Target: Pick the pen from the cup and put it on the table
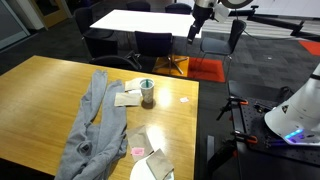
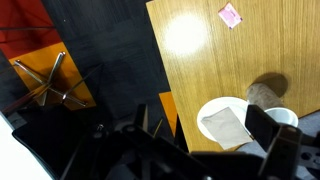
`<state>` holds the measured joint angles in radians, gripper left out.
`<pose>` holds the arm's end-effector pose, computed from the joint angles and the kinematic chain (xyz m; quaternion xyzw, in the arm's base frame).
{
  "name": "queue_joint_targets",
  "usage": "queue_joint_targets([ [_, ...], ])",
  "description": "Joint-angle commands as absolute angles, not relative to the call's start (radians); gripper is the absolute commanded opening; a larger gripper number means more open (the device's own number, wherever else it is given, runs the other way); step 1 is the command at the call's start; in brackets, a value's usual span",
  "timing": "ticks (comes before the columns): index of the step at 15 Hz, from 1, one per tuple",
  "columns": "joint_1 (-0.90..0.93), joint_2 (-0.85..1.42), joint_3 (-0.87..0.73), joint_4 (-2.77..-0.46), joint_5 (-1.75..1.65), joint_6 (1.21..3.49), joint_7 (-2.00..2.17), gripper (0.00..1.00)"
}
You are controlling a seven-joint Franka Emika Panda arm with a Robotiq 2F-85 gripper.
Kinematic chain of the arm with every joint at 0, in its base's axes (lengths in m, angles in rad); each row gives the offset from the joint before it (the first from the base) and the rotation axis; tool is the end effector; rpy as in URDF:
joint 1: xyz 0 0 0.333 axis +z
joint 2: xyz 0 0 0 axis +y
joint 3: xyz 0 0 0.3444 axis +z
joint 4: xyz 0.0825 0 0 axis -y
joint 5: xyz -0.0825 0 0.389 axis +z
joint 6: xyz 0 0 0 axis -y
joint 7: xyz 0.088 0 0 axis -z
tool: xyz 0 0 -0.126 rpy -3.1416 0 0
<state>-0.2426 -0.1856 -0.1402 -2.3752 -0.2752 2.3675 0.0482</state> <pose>0.4533 -0.1911 0.4195 0.9841 -0.1240 0.0719 0.1047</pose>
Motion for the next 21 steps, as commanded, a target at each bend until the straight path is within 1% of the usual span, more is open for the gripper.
queue_joint_targets([
  [1,-0.213,-0.149,-0.130,-2.326,-0.273,2.356,0.074,1.00],
  [7,-0.166,-0.096,-0.105,-2.266,-0.229,2.352,0.152,1.00],
  [16,-0.106,-0.001,-0.057,-2.197,-0.181,2.336,0.502,1.00],
  [21,-0.076,0.089,-0.063,-2.147,-0.085,2.357,0.681,1.00],
])
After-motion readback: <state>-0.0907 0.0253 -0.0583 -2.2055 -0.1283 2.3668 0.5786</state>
